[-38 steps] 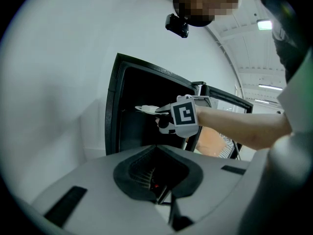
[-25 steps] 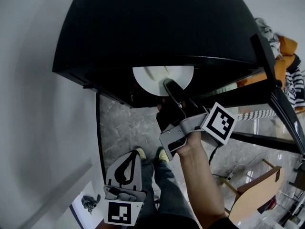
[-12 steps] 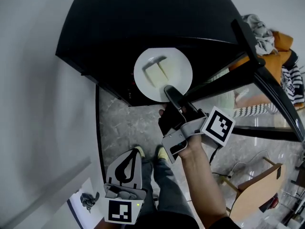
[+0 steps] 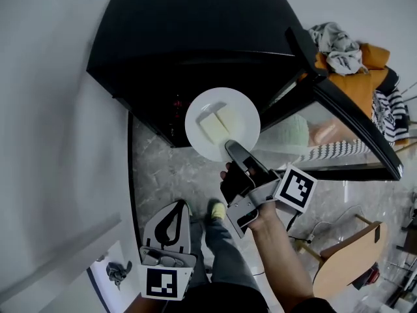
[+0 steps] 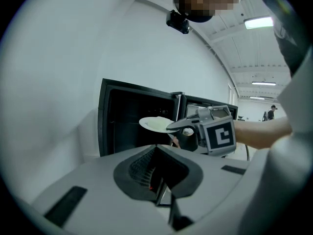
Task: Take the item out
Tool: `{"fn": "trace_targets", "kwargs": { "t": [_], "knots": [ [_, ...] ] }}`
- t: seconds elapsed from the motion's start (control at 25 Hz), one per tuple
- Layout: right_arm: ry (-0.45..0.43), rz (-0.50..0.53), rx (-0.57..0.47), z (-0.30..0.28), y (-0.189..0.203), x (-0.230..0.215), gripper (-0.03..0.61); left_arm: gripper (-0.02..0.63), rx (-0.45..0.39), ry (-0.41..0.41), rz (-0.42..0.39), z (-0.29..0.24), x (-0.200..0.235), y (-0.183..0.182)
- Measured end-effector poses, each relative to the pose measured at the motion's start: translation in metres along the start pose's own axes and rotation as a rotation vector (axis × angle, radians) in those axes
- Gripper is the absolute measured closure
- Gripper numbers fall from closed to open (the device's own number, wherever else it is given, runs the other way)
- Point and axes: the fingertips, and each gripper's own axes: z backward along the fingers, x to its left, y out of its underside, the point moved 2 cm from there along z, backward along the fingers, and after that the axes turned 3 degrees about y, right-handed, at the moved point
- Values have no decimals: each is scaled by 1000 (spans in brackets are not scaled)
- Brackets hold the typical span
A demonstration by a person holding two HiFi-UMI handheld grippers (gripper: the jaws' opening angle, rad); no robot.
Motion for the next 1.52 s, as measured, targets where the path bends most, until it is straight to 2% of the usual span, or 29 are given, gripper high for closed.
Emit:
{"fn": "trace_targets", "kwargs": {
  "t": [0.24,0.44,0.68,0.84,1.04,1.52],
  "knots": [
    [-1,19,56,22,11,15,551,604,-13,3,-9,3,-6,-17],
    [-29,25,80,39,16,35,551,604,-79,19,-111,2,-5,-37],
    [-38,39,114,70,23,58,551,604,-83,24,-96,10,-6,-58],
    [-8,56,135,90,27,66,551,604,-74,36,-64,19,-5,-66],
    [37,112,137,113,20,78,551,604,-100,66,-94,28,-7,-88],
    [-10,136,100,170,23,109,549,604,-118,111,-114,53,-25,-98]
  ]
}}
